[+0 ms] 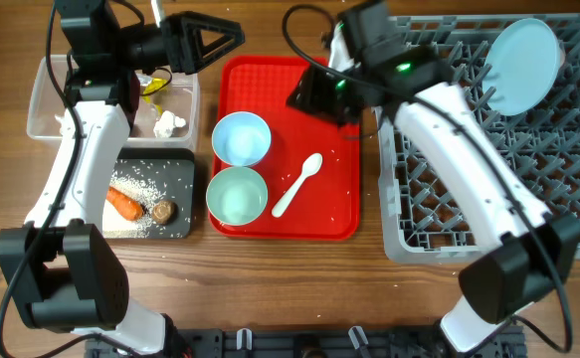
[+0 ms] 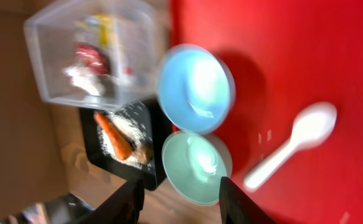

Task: Sort waste into correct bins and load items into the dishwasher rack
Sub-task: 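Move the right gripper down to the white spoon on the tray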

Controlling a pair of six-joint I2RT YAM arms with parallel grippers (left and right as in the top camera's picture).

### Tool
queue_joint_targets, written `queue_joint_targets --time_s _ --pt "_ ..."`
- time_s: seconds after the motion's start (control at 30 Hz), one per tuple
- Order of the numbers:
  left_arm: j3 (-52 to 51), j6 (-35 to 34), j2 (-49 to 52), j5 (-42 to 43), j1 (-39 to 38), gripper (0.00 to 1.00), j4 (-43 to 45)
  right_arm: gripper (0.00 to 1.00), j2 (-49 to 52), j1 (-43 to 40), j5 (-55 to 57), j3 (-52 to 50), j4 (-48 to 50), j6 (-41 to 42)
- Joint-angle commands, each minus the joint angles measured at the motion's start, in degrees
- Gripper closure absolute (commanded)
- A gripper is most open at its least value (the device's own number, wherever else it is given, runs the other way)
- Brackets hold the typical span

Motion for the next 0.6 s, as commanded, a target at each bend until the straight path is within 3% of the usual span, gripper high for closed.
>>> queue_joint_targets --time_s 0.0,0.1,0.4,0.5,0.57 --pt "0.3 0.1 0.3 0.1 0.3 0.0 0.0 0.62 1.9 3.2 6.9 -5.9 0.3 22.0" --pt "0.3 0.1 0.3 0.1 0.3 0.0 0.0 0.65 1.9 4.8 7.5 -11.0 1.9 28.7" --pt "0.3 0.1 0.3 0.1 0.3 0.0 0.0 0.68 1.9 8.1 7.6 -13.8 2.3 32.1" --pt "0.3 0.1 0.3 0.1 0.3 0.0 0.0 0.55 1.9 10.9 13.1 -13.8 1.3 38.9" --pt "0.3 0.1 0.3 0.1 0.3 0.0 0.0 0.52 1.9 11.7 15.1 -13.8 1.4 40.6"
